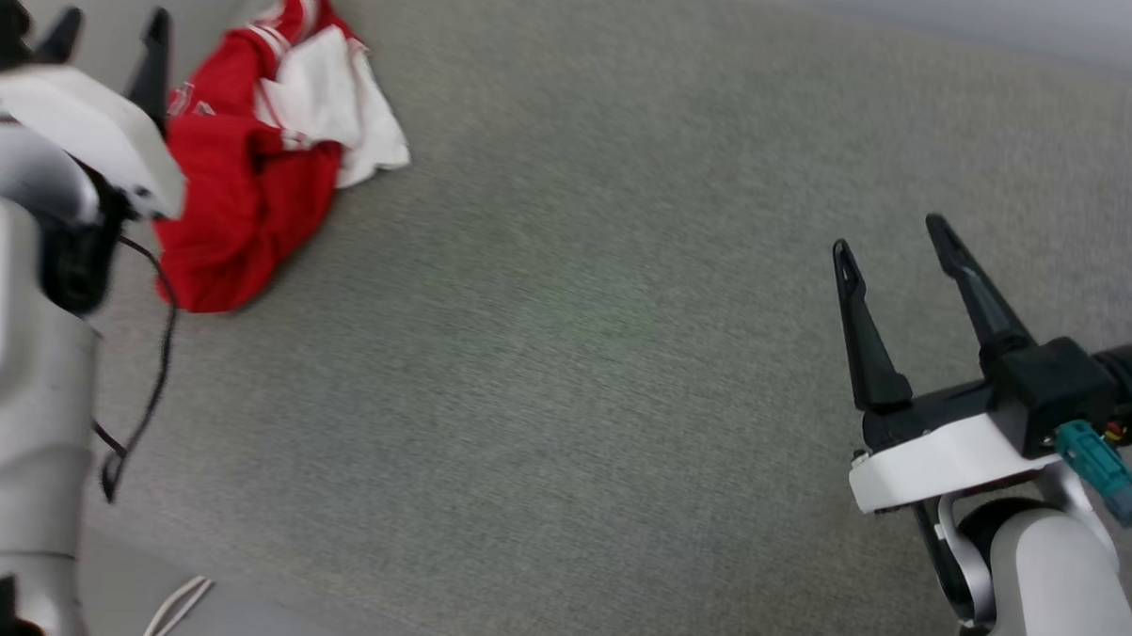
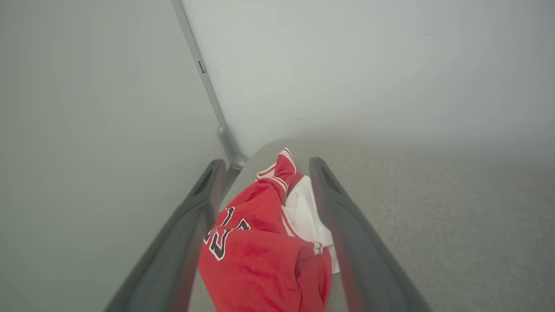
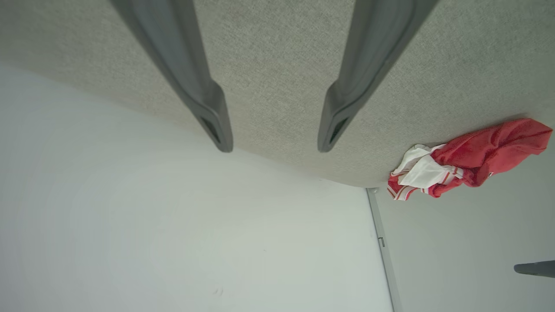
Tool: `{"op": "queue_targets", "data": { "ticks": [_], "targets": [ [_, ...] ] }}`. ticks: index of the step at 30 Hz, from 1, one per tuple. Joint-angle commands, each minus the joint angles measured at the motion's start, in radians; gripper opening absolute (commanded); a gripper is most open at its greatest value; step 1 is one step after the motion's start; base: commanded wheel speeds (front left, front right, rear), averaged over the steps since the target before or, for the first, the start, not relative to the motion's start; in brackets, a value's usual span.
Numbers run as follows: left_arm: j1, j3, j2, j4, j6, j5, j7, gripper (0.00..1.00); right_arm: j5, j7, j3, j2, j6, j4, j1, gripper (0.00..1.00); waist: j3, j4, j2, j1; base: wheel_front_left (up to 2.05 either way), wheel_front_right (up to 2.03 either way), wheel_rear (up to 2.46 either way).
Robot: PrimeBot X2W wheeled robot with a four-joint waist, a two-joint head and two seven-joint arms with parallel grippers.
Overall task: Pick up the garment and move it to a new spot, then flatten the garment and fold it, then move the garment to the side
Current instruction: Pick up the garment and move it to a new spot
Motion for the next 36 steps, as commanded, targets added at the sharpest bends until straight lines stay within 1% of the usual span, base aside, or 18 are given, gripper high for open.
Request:
{"op": "queue_targets", "data": {
  "ticks": [1, 2, 6, 8, 11, 14, 17, 19, 20, 21, 22, 24, 27, 31, 36],
  "targets": [
    [-0.03, -0.02, 0.026, 0.01, -0.001, -0.026, 0.048, 1.0, -0.008, 0.001, 0.002, -0.001, -0.001, -0.012, -0.027, 1.0, 0.106, -0.085, -0.0001, -0.0002, 0.0, 0.0, 0.0],
    [-0.051, -0.041, 0.05, 0.018, -0.001, -0.065, 0.102, 1.0, -0.009, 0.0, 0.004, -0.001, -0.001, -0.023, -0.037, 1.0, 0.127, -0.097, -0.0001, -0.0002, 0.0, 0.0, 0.0],
    [-0.097, -0.111, 0.179, 0.038, 0.0, -0.217, 0.295, 1.0, -0.012, 0.003, 0.015, -0.001, -0.001, -0.051, -0.074, 1.0, 0.212, -0.144, -0.0001, -0.0002, 0.0, 0.0, 0.0],
    [-0.107, -0.121, 0.225, 0.052, -0.001, -0.289, 0.371, 1.0, -0.014, -0.003, 0.019, -0.001, -0.001, -0.068, -0.091, 1.0, 0.248, -0.16, -0.0001, -0.0002, 0.0, 0.0, 0.0],
    [-0.09, -0.123, 0.273, 0.091, -0.001, -0.375, 0.466, 1.0, -0.018, -0.008, 0.026, -0.001, -0.001, -0.08, -0.106, 1.0, 0.287, -0.18, -0.0001, -0.0002, 0.0, 0.0, 0.0],
    [-0.069, -0.107, 0.294, 0.141, -0.001, -0.442, 0.55, 1.0, -0.015, -0.01, 0.032, -0.001, -0.001, -0.088, -0.122, 1.0, 0.313, -0.194, -0.0001, -0.0002, 0.0, 0.0, 0.0],
    [-0.051, -0.093, 0.283, 0.194, 0.009, -0.482, 0.618, 1.0, -0.021, -0.007, 0.031, -0.001, -0.001, -0.092, -0.132, 1.0, 0.331, -0.197, -0.0001, -0.0002, 0.0, 0.0, 0.0],
    [-0.035, -0.095, 0.267, 0.227, 0.021, -0.494, 0.639, 1.0, -0.023, -0.003, 0.034, -0.001, -0.001, -0.092, -0.132, 1.0, 0.339, -0.199, -0.0001, -0.0002, 0.0, 0.0, 0.0],
    [-0.027, -0.095, 0.262, 0.239, 0.027, -0.497, 0.647, 0.56, -0.024, -0.003, 0.035, -0.001, -0.001, -0.091, -0.132, 1.0, 0.341, -0.199, -0.0001, -0.0002, 0.0, 0.0, 0.0],
    [-0.023, -0.094, 0.258, 0.247, 0.029, -0.499, 0.642, 0.43, -0.024, -0.004, 0.035, -0.001, -0.001, -0.091, -0.134, 1.0, 0.343, -0.199, -0.0001, -0.0002, 0.0, 0.0, 0.0],
    [-0.021, -0.092, 0.253, 0.257, 0.031, -0.503, 0.637, 0.0, -0.024, -0.003, 0.035, -0.001, -0.001, -0.089, -0.135, 1.0, 0.343, -0.199, -0.0001, -0.0002, 0.0, 0.0, 0.0],
    [-0.022, -0.094, 0.248, 0.268, 0.029, -0.498, 0.618, 0.0, -0.025, -0.001, 0.033, -0.001, -0.001, -0.085, -0.137, 1.0, 0.338, -0.196, -0.0001, -0.0002, 0.0, 0.0, 0.0],
    [-0.033, -0.104, 0.261, 0.265, 0.035, -0.465, 0.552, 0.0, -0.025, -0.001, 0.031, -0.001, -0.001, -0.076, -0.134, 1.0, 0.316, -0.189, -0.0001, -0.0002, 0.0, 0.0, 0.0],
    [-0.069, -0.117, 0.289, 0.257, 0.049, -0.413, 0.439, 0.0, -0.013, -0.007, 0.027, -0.001, -0.001, -0.058, -0.119, 1.0, 0.263, -0.178, -0.0001, -0.0002, 0.0, 0.0, 0.0],
    [-0.104, -0.133, 0.284, 0.239, 0.052, -0.36, 0.272, 0.0, 0.012, -0.025, 0.019, -0.001, -0.001, -0.021, -0.091, 1.0, 0.166, -0.168, -0.0001, -0.0002, 0.0, 0.0, 0.0]
  ]
}}
